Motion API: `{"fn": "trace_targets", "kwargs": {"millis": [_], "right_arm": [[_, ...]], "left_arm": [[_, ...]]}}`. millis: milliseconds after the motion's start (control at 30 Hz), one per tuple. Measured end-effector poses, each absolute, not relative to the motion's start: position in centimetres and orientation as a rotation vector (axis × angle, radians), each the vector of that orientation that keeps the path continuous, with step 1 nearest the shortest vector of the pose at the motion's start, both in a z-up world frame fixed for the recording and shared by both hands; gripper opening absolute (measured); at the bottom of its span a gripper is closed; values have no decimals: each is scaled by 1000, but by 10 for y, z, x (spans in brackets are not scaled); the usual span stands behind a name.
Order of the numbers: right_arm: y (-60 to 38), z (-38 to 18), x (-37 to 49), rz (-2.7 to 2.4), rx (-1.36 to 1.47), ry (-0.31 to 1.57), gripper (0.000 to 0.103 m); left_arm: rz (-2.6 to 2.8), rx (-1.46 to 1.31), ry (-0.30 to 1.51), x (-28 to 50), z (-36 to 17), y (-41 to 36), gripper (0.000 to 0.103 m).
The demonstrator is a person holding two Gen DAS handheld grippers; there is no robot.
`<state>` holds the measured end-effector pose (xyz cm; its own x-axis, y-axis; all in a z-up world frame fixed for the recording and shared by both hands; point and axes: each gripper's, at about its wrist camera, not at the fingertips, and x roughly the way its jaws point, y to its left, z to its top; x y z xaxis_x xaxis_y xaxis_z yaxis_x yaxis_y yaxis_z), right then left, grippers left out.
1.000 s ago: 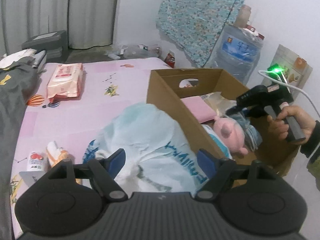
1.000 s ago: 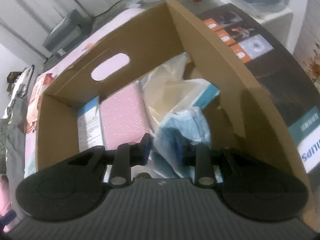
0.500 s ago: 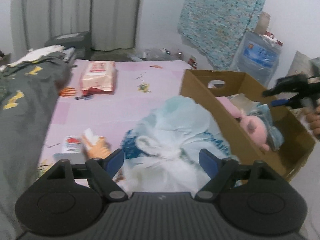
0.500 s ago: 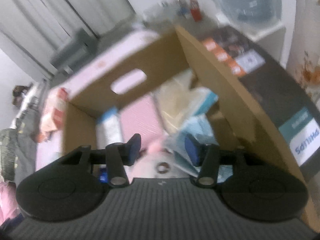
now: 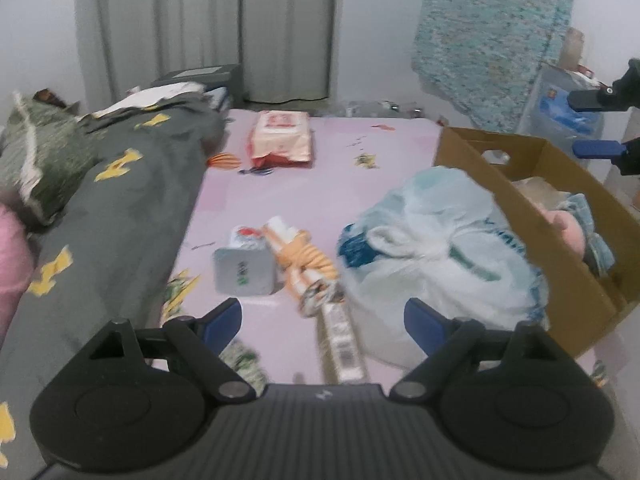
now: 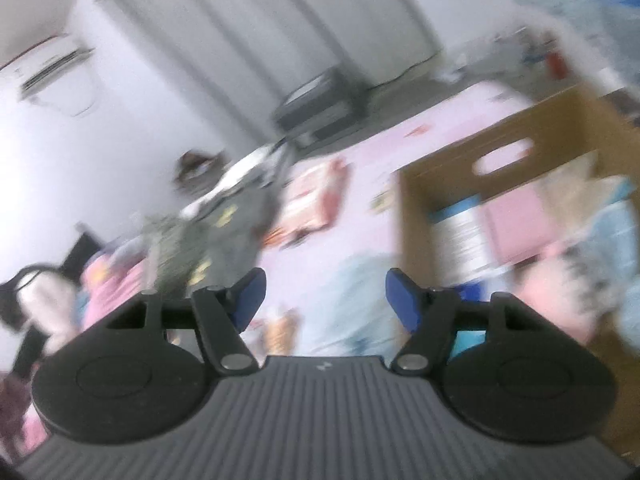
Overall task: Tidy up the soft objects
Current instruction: 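Move the right gripper back to the white yogurt cup on the mat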
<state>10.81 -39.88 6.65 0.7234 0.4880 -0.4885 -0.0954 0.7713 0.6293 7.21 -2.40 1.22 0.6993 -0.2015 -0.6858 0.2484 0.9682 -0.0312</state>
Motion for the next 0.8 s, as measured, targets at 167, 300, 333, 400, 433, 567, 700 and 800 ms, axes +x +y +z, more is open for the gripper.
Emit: {"fn": "trace_targets", "kwargs": {"millis": [167, 300, 333, 400, 433, 567, 700, 800], "right_arm": [[-333, 55, 124, 480, 619, 768, 66], [-285, 38, 147, 574, 634, 836, 66], [-273, 33, 153, 591, 646, 854, 64], [-251, 21, 166, 614, 671, 889, 60], [-239, 13, 175, 619, 677, 906, 58], [-201, -14, 206, 622, 671, 982, 49], [-172, -39, 231, 595, 629, 1018, 42], [-160, -54, 249, 586, 617, 1046, 36]], "left_arm": [[-169, 77, 730, 65, 6, -5, 89], [-124, 58, 679, 73, 3, 6, 89], [-121, 52, 671, 77, 1, 8, 88], [-130, 48, 652, 86, -4, 10, 87], [-137, 53, 649, 90, -7, 9, 87], [-159, 77, 666, 110, -21, 6, 86], [-166, 92, 680, 134, -35, 6, 82], [-162, 91, 720, 154, -47, 9, 71]]}}
